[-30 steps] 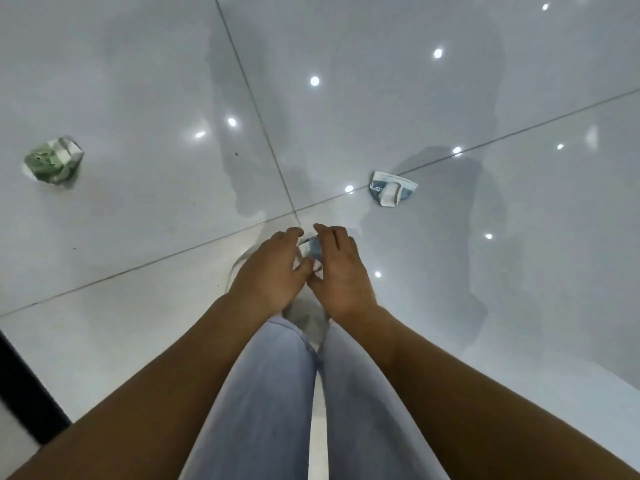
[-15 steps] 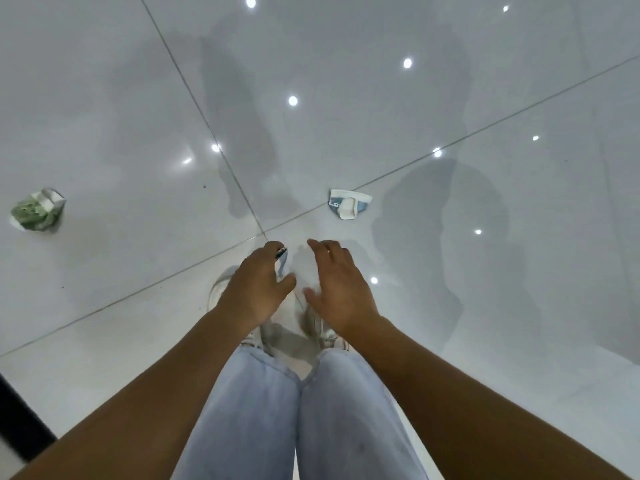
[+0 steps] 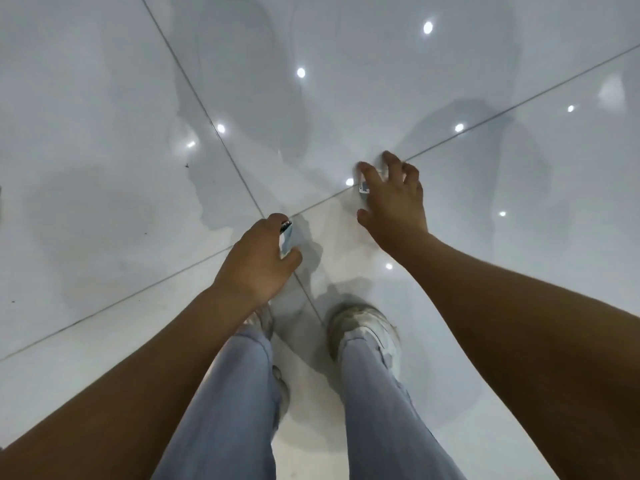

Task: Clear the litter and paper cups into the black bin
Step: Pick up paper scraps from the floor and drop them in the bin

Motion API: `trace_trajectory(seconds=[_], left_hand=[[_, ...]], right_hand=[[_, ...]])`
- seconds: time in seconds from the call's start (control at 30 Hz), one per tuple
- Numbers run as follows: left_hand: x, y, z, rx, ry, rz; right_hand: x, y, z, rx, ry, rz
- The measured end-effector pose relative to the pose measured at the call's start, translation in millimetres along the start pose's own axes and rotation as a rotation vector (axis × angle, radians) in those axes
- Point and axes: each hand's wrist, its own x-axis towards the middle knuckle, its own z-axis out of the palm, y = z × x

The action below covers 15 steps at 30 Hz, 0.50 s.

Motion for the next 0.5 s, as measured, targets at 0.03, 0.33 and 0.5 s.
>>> trace_trajectory(seconds=[0.03, 0.33, 0.5], left_hand=[[2, -2, 2, 0.007, -0.015, -0.003], [-6, 17, -3, 0.007, -0.041, 0.01], [2, 28, -2, 0.017, -0.048, 0.027]], right_hand=[[-3, 2, 4, 0.002, 0.046, -0.024], [-15, 7, -5, 0.081, 0.03, -0.061], [-12, 10, -3, 0.097, 0.01, -0.058]])
